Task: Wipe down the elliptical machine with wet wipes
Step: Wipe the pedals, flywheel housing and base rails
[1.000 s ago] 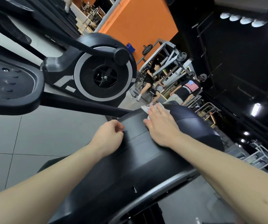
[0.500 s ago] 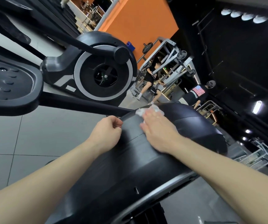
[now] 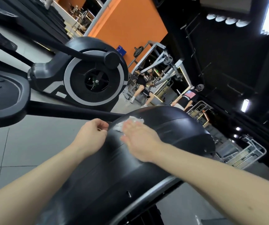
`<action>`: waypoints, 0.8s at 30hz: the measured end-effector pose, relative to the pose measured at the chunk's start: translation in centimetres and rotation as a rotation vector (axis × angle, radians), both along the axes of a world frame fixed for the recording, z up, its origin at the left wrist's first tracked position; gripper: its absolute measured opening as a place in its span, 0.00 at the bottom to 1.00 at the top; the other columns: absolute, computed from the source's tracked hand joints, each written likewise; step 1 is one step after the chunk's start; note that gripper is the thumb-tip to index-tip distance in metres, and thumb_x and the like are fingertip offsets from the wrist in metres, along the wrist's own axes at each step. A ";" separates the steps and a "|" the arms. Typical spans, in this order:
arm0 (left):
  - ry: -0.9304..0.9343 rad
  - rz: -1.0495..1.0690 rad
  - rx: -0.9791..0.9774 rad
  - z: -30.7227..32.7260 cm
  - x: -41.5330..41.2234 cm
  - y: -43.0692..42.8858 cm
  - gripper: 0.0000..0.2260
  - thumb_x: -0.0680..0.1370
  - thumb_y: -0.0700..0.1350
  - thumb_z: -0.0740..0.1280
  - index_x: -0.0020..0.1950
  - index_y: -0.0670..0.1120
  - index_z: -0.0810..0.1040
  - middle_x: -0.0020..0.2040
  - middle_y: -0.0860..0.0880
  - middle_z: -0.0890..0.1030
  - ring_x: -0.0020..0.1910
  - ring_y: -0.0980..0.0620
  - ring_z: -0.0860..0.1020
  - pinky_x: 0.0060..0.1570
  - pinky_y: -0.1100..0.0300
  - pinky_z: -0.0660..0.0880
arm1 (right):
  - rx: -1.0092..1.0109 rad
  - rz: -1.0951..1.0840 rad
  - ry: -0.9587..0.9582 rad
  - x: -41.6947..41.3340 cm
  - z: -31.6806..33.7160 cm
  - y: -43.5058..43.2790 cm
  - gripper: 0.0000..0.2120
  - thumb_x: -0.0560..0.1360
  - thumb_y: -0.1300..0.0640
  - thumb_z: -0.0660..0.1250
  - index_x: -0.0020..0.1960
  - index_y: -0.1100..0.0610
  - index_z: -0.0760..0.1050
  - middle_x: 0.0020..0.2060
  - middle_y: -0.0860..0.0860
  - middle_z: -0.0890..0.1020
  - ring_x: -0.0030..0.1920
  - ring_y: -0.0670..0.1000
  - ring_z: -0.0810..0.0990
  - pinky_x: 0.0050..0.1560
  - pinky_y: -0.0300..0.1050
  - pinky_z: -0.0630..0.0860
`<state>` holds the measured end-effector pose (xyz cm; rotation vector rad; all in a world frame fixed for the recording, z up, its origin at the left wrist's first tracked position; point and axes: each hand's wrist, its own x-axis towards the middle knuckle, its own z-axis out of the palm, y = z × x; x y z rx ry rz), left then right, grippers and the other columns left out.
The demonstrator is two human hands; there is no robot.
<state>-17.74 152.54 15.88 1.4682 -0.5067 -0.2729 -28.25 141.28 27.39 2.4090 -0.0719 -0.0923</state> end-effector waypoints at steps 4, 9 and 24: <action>0.000 -0.020 0.014 0.2 -0.3 0.2 0.10 0.78 0.38 0.62 0.53 0.50 0.79 0.47 0.53 0.82 0.47 0.51 0.81 0.38 0.61 0.72 | -0.069 -0.205 -0.246 1.7 6.2 -4.7 0.17 0.84 0.55 0.52 0.64 0.53 0.77 0.60 0.57 0.77 0.60 0.60 0.73 0.61 0.57 0.74; 0.013 -0.023 0.004 0.3 -0.4 0.8 0.10 0.78 0.39 0.61 0.53 0.51 0.79 0.48 0.52 0.83 0.45 0.52 0.81 0.38 0.59 0.73 | 0.062 -0.131 -0.167 0.4 0.7 -3.1 0.31 0.81 0.43 0.42 0.74 0.58 0.68 0.69 0.57 0.71 0.70 0.59 0.66 0.73 0.57 0.65; -0.006 -0.051 0.020 0.6 -1.2 1.0 0.12 0.79 0.37 0.60 0.57 0.48 0.79 0.49 0.53 0.81 0.46 0.54 0.79 0.39 0.61 0.72 | 0.089 -0.106 -0.119 -0.1 3.0 -4.4 0.31 0.79 0.43 0.43 0.73 0.58 0.69 0.67 0.55 0.73 0.69 0.57 0.69 0.73 0.54 0.64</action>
